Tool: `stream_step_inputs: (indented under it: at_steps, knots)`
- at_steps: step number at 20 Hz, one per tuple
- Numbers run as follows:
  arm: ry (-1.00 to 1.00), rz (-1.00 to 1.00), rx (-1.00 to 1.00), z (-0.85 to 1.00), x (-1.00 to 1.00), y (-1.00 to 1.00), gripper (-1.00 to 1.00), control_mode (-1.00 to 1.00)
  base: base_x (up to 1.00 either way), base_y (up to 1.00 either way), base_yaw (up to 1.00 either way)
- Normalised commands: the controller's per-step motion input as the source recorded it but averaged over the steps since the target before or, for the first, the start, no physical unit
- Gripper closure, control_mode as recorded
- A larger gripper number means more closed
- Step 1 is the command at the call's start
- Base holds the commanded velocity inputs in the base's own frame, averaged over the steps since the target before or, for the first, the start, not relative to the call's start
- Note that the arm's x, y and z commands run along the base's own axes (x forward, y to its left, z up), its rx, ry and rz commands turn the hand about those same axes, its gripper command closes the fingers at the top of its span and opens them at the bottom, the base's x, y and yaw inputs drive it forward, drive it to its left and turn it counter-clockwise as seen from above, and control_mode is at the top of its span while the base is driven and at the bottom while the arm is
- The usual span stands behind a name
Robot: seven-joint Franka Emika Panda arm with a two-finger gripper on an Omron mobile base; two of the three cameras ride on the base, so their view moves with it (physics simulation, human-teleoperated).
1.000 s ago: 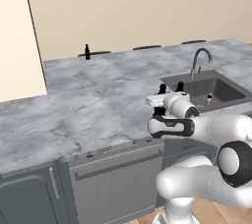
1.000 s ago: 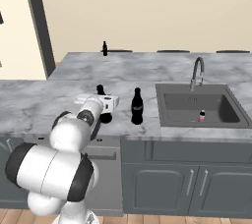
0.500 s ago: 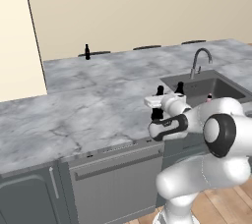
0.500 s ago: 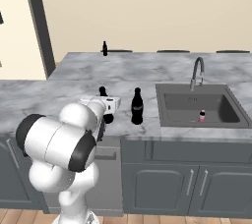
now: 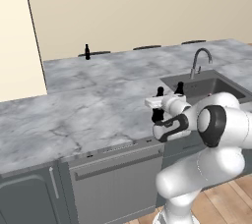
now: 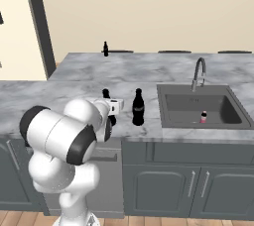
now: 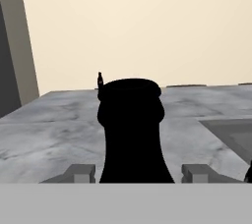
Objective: Place the large bottle from the dining counter next to the other large bottle outside the sink, and place the small bottle from the dining counter next to the other small bottle inside the sink.
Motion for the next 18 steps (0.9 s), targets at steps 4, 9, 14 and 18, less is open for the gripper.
stream_step_inputs:
  at_steps: [4,9,14,18]
  knots:
    - [-0.07,0.00,0.01,-0.33,0.09,0.00,1.00,-1.00,0.00,0.00,0.00]
    - [-0.08,0.00,0.00,-0.23,0.09,0.00,1.00,-1.00,0.00,0.00,0.00]
    - [-0.04,0.00,0.00,-0.05,0.00,0.00,1.00,-1.00,0.00,0.00,0.00]
    - [-0.01,0.00,0.00,-0.02,0.00,0.00,1.00,-1.00,0.00,0.00,0.00]
